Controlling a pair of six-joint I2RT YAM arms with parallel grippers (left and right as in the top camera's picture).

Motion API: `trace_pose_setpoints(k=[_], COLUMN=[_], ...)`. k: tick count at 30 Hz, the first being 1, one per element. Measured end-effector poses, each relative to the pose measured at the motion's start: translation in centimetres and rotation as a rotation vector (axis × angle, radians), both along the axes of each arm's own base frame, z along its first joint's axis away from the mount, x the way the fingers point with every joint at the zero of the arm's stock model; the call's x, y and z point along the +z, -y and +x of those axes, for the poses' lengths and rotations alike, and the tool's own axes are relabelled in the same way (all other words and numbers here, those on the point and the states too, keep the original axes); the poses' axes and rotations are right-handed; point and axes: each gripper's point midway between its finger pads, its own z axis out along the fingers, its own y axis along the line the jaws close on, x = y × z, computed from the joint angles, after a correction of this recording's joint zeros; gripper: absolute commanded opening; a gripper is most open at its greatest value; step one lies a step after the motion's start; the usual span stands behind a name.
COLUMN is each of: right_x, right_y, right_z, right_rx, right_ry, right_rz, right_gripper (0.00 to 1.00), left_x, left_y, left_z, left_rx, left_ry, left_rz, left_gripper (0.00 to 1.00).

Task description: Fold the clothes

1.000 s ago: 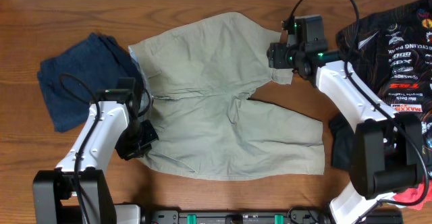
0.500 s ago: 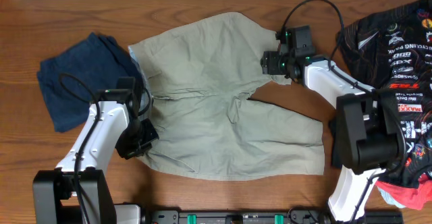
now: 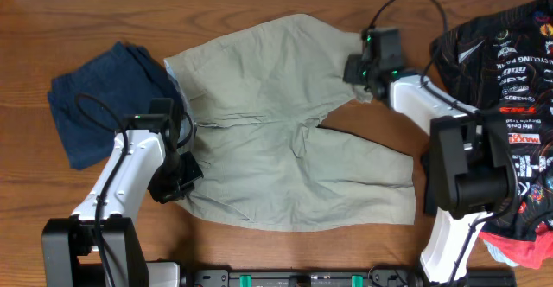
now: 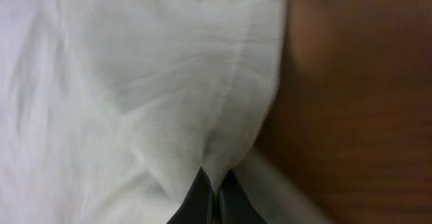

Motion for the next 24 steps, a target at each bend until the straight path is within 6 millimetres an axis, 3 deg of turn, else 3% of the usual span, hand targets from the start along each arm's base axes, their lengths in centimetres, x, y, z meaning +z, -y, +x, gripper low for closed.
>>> trace_pose_setpoints(k=[3,6,9,11,17,18,21,22,24], right_x=[3.3,6.0,6.2,5.3,1.9,1.6,2.1,2.5,3.6], right_y=[3.4,7.5,10.5,11.3,11.0,10.9,10.7,10.7,10.6], right_z=[2.9,4.6,3.9,2.6,-4.8,-6.2,-10.0,-11.1,-13.6], right_rx=[-0.105,-0.199,-0.251,-0.253,-0.220,-0.216,-0.213,-0.216,-0.237], right_ry=[0.078,0.104,0.038,-0.041,-0.393,-0.451,-0.581,-0.617,-0.690], right_rz=[0.013,0.006,0.004,0.006,0.026,0.028,0.025,0.025,0.028], right_gripper=[0.28,0.99,0.99,0.99,0.99,0.99,0.99,0.99,0.99], left_x=[-0.1,-0.1,-0.2,-0.2,-0.2,-0.2,-0.2,-0.2,-0.1], left_y=[0.0,0.0,0.0,0.0,-0.1,-0.1,-0.2,-0.2,-0.3], left_z=[0.4,0.7,1.0,1.1,1.2,1.1,1.1,1.0,0.5], left_rx=[0.000,0.000,-0.001,0.000,-0.015,-0.021,-0.031,-0.031,-0.033], left_ry=[0.015,0.029,0.040,0.046,0.048,0.048,0.048,0.042,0.023], left_rz=[0.000,0.002,0.003,0.003,0.002,0.003,0.005,0.008,0.008], left_gripper=[0.06,0.06,0.07,0.08,0.10,0.15,0.57,0.64,0.68])
